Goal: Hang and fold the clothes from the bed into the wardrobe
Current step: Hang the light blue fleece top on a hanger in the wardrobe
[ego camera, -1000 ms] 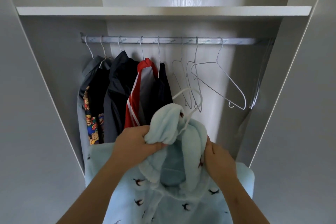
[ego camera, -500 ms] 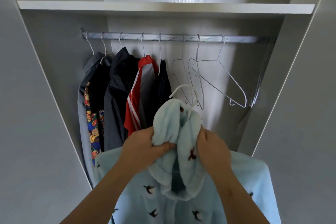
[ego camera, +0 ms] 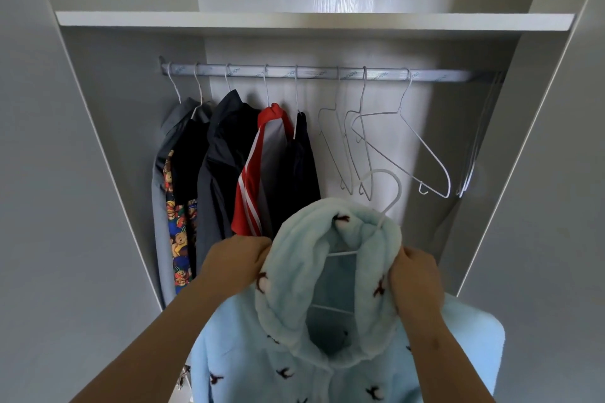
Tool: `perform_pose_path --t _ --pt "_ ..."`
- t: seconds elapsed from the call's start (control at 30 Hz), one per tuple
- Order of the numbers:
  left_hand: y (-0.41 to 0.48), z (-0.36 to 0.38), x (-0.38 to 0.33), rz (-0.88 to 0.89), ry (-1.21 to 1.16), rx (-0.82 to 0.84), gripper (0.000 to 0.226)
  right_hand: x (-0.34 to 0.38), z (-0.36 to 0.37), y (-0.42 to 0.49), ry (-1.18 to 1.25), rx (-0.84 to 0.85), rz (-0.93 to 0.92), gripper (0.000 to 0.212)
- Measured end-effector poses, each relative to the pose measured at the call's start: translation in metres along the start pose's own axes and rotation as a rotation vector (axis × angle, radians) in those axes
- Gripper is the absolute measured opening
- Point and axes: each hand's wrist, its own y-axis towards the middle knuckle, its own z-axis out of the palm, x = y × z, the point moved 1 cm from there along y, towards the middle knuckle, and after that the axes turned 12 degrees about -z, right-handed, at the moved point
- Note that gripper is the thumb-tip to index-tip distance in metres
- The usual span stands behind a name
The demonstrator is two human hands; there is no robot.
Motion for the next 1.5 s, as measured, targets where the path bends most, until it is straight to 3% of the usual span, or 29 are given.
perform_pose_path --t 0.13,0.2,0.27,0.37,0.43,0.5,0.57,0.63,0.77,0.87,0.93,1.03,1.1,1.17,1.2,1.3,1.33,1.37,1.43,1.47,1.5 --pt "0.0 -0.018 0.01 0.191 0.112 -0.442 0.069 -0.005 -0.007 0.004 -0.118 0.067 -0.059 0.041" --pt "-0.004 -0.022 0.014 0.095 0.076 -0.51 0.071 -0.009 -0.008 0.004 -0.128 0.041 -0.046 0.043" --pt "-0.01 -0.014 0.015 -0.011 -0.022 -0.434 0.058 -0.01 -0.006 0.004 -0.165 -0.007 -0.047 0.045" --pt "-0.009 0.002 0.01 -0.068 -0.025 -0.039 0.032 -0.009 -0.002 0.004 -0.193 -0.066 -0.019 0.045" --pt "-0.009 -0.005 0.003 0.016 0.018 -0.045 0.017 -0.009 0.0 0.003 -0.167 -0.072 0.003 0.044" --pt "-0.006 -0.005 -0.006 0.158 -0.104 -0.076 0.028 -0.01 0.002 0.003 -0.144 -0.074 0.01 0.043" --pt "-0.002 -0.004 -0.018 0.202 -0.298 0.082 0.045 -0.007 0.003 0.001 -0.109 -0.069 0.004 0.042" --pt "-0.001 -0.003 -0.03 0.177 -0.355 0.167 0.041 -0.003 0.003 0.002 -0.076 -0.055 -0.021 0.041" --pt "0.005 0.002 -0.038 0.121 -0.604 0.188 0.022 0.002 -0.007 0.003 -0.011 -0.08 -0.105 0.047" --pt "0.008 0.004 -0.046 0.014 -0.647 0.098 0.01 0.003 -0.015 0.001 0.223 -0.135 -0.139 0.047" --pt "0.011 0.005 -0.049 -0.096 -0.636 0.004 0.021 0.007 -0.015 -0.002 0.402 -0.077 -0.207 0.036" --pt "0.011 0.007 -0.052 -0.213 -0.605 -0.037 0.027 0.004 -0.02 0.001 0.258 0.048 -0.295 0.019" --pt "0.008 0.008 -0.051 -0.27 -0.583 -0.071 0.022 0.0 -0.029 0.007 0.17 -0.093 -0.245 0.024" --pt "0.007 0.005 -0.047 -0.315 -0.549 -0.116 0.014 0.0 -0.038 0.007 0.23 -0.283 -0.221 0.026" --pt "0.007 0.003 -0.045 -0.327 -0.538 -0.127 0.01 0.003 -0.04 0.007 0.274 -0.247 -0.26 0.026" --pt "0.006 -0.002 -0.044 -0.319 -0.544 -0.133 0.011 0.019 -0.033 -0.001 0.524 0.35 -0.331 0.026" --pt "0.005 -0.004 -0.043 -0.312 -0.556 -0.14 0.015 0.023 -0.031 -0.003 0.586 0.437 -0.297 0.033" --pt "0.004 -0.006 -0.042 -0.304 -0.57 -0.148 0.018 0.023 -0.029 -0.002 0.58 0.385 -0.282 0.037" --pt "0.002 -0.011 -0.037 -0.276 -0.594 -0.162 0.022 0.014 -0.028 0.006 0.28 0.031 -0.389 0.025" --pt "0.002 -0.014 -0.034 -0.259 -0.6 -0.169 0.024 0.013 -0.027 0.007 0.015 -0.04 -0.456 0.017" --pt "0.002 -0.017 -0.032 -0.243 -0.603 -0.177 0.027 0.014 -0.024 0.006 -0.192 0.025 -0.498 0.02"
